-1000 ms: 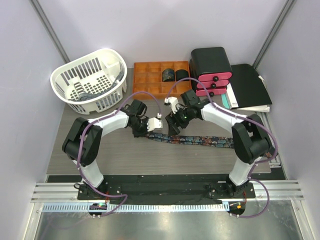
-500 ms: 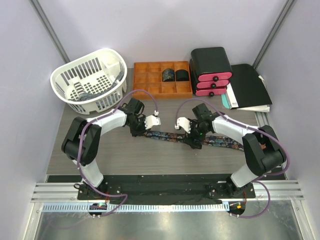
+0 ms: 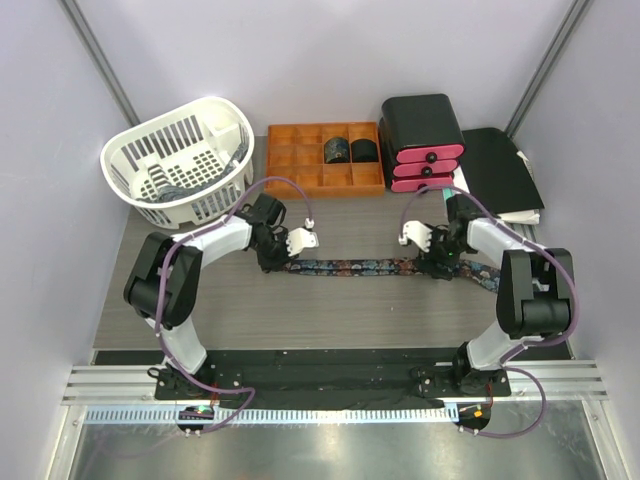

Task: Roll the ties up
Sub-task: Roll the tie at the center of the board.

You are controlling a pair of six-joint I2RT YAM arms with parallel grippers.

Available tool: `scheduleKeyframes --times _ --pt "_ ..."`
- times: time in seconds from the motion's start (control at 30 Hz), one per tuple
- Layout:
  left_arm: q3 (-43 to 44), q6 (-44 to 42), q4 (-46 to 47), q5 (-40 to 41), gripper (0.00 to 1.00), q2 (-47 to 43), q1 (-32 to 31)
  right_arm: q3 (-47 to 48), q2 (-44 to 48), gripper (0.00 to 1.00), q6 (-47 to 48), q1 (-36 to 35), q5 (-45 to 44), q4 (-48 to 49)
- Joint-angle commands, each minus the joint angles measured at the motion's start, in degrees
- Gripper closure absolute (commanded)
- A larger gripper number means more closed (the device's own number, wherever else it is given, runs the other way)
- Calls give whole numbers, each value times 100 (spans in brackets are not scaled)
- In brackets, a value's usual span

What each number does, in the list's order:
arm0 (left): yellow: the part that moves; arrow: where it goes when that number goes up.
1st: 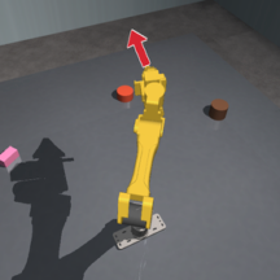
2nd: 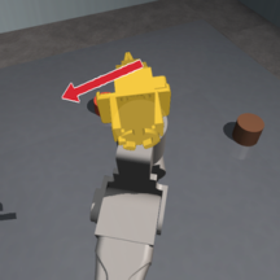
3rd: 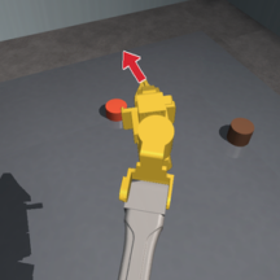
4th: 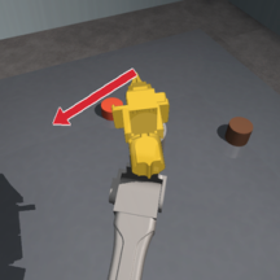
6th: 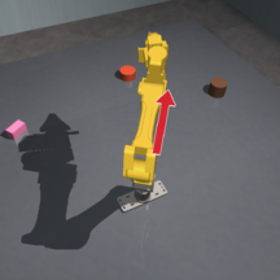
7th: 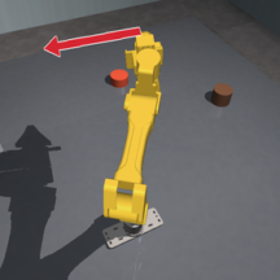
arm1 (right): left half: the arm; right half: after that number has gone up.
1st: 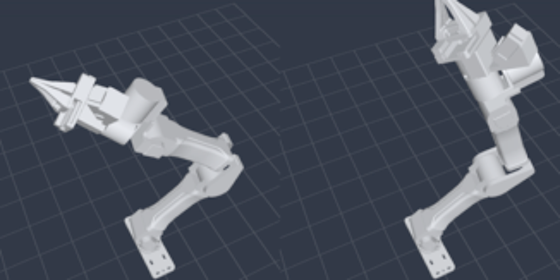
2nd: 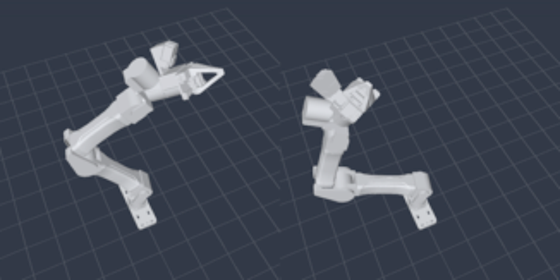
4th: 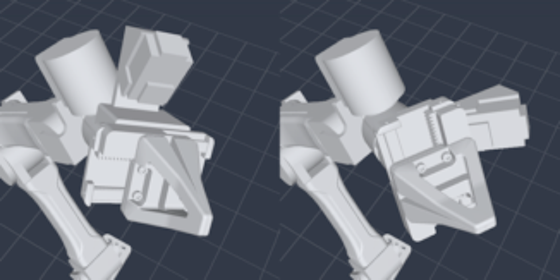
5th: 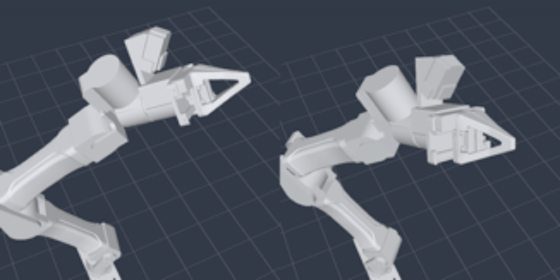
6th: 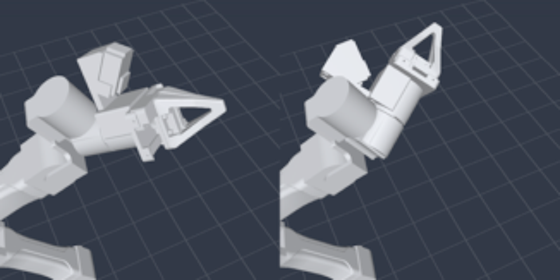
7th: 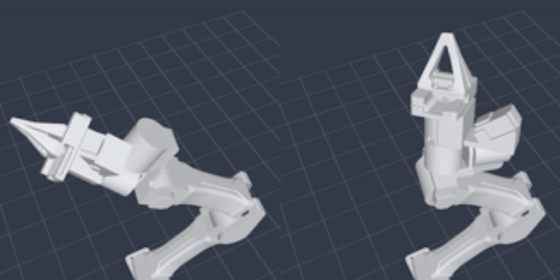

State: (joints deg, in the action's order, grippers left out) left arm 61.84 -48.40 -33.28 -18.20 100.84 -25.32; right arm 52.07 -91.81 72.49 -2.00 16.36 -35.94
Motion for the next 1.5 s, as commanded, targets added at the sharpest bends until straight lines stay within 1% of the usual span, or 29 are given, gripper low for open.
scheduleKeyframes --times 0.0,0.1,0.17,0.2,0.23,0.3,0.4,0.43,0.6,0.7,0.73,0.8,0.83,0.87,0.93,0.97,1.03,1.07,1.1,1.17,1.2,1.23,1.27,1.3,1.33,1.37,1.4,1.43,1.47 --pt "205 24 -320 123 88 243 62 -128 -548 24 1469 795 -801 -88" --pt "249 -2 -346 97 88 252 54 -83 -698 25 2075 1209 -932 -132" --pt "267 -29 -364 71 88 261 28 -101 -733 28 2365 1412 -1003 -185" --pt "284 -38 -372 71 87 278 19 -118 -742 29 2697 1500 -1064 -220" --pt "302 -46 -364 71 88 287 -16 -136 -759 33 2848 1710 -1108 -255" --pt "319 -46 -372 62 88 313 -60 -189 -812 37 3382 1921 -1240 -360" --pt "372 -20 -372 27 88 358 -122 -294 -882 37 3999 2309 -1337 -343" --pt "364 -20 -364 35 88 349 -140 -277 -900 35 4184 2405 -1355 -308" --pt "390 6 -364 35 88 375 -254 92 -1242 32 4071 2546 -1329 122" --pt "407 32 -355 44 88 375 -307 198 -1164 25 4001 2573 -1337 53" --pt "416 50 -337 35 88 367 -307 189 -929 23 3949 2573 -1250 -43" --pt "425 94 -346 35 88 358 -316 241 -603 17 3905 2564 -1013 -683" --pt "425 112 -329 35 88 349 -324 311 -279 16 3809 2564 -734 -921" --pt "399 129 -329 44 88 340 -324 347 -85 14 3756 2564 -600 -1428" --pt "381 156 -285 44 88 323 -324 495 337 11 3545 2547 -328 -1888" --pt "346 173 -285 44 88 314 -324 584 426 10 3187 2538 -39 -2334" --pt "311 200 -258 44 87 288 -316 925 558 3 2651 2459 383 -2679" --pt "250 208 -241 27 87 253 -324 1058 550 1 1934 2398 864 -2864" --pt "223 226 -180 27 87 235 -324 1181 524 0 1370 2171 1069 -2892" --pt "135 252 -144 -34 87 173 -324 1559 341 0 175 1784 1464 -2630" --pt "118 261 -135 -70 86 147 -324 1673 252 0 -1380 1617 1841 -2446" --pt "74 252 -92 -105 86 121 -324 1901 156 0 -2074 1258 2097 -2270" --pt "4 244 -56 -166 86 86 -316 1990 -45 3 -2881 1124 2343 -1911" --pt "-32 235 5 -193 86 33 -316 2008 -108 6 -4430 958 2807 -1586" --pt "-76 243 119 -211 86 6 -316 1852 -170 10 -5472 651 2942 -1130" --pt "-102 244 137 -219 86 -11 -316 1702 -188 17 -6257 439 3091 -151" --pt "-102 244 146 -254 86 -11 -324 1266 -145 23 -7935 246 3119 477" --pt "-94 244 172 -255 86 -3 -316 1053 -101 28 -8613 -209 3101 1666" --pt "-85 244 155 -246 86 -3 -324 824 -57 35 -9212 -413 3101 2253"
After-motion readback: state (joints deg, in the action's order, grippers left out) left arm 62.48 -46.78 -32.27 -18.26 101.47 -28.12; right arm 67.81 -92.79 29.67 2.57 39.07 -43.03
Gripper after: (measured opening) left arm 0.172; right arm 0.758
